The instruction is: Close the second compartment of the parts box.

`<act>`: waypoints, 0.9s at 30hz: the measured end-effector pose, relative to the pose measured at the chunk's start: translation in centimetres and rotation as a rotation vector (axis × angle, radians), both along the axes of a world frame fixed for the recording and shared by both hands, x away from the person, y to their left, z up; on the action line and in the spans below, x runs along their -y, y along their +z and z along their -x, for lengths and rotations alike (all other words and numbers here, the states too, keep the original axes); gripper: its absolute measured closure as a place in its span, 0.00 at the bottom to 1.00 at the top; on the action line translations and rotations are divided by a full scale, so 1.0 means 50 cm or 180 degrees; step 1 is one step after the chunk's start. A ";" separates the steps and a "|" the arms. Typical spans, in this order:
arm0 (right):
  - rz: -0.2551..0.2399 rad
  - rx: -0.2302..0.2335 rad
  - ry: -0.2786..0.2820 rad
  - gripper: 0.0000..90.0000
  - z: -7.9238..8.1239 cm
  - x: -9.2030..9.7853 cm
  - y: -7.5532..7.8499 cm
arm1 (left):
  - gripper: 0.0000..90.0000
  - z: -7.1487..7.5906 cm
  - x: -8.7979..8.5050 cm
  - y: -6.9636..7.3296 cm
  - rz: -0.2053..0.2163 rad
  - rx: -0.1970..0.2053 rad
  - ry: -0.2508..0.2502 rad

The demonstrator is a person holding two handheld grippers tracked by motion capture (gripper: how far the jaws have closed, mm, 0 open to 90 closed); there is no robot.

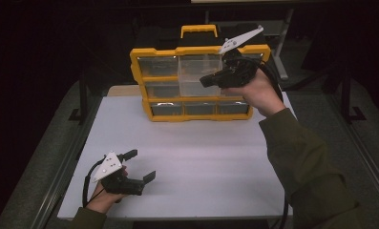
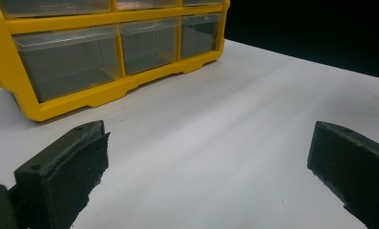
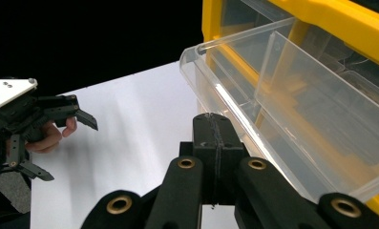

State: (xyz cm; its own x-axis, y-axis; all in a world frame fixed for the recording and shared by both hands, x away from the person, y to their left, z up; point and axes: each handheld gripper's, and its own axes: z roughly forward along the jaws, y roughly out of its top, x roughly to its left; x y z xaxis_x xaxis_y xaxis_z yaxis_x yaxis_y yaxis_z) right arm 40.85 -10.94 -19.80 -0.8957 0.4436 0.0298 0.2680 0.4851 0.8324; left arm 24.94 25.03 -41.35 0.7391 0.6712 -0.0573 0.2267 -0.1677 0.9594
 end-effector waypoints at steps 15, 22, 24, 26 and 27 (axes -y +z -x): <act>0.0048 -0.0003 -0.0021 0.99 -0.008 -0.002 0.000 | 0.00 0.001 0.001 0.003 -0.0039 0.0015 -0.0009; 0.0013 0.0019 -0.0046 0.99 -0.015 0.001 0.005 | 0.00 0.000 0.003 0.000 0.0017 -0.0038 -0.0026; 0.0006 0.0008 -0.0059 0.99 -0.019 -0.001 0.005 | 0.00 -0.002 0.000 0.002 0.0008 0.0005 -0.0039; 0.0010 0.0014 -0.0067 0.99 -0.020 -0.002 0.005 | 0.00 -0.002 -0.002 0.002 -0.0021 0.0008 -0.0047; 0.0025 0.0023 -0.0085 0.99 -0.024 -0.004 0.005 | 0.00 -0.002 -0.003 0.003 -0.0061 0.0017 -0.0058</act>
State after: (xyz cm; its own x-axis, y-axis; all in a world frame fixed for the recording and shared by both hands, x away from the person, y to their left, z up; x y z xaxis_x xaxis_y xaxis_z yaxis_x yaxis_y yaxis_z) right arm 42.04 -10.73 -19.53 -0.8838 0.4674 0.0196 0.2747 0.4845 0.8306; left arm 25.03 25.19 -41.22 0.7514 0.6586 -0.0406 0.2182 -0.1900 0.9572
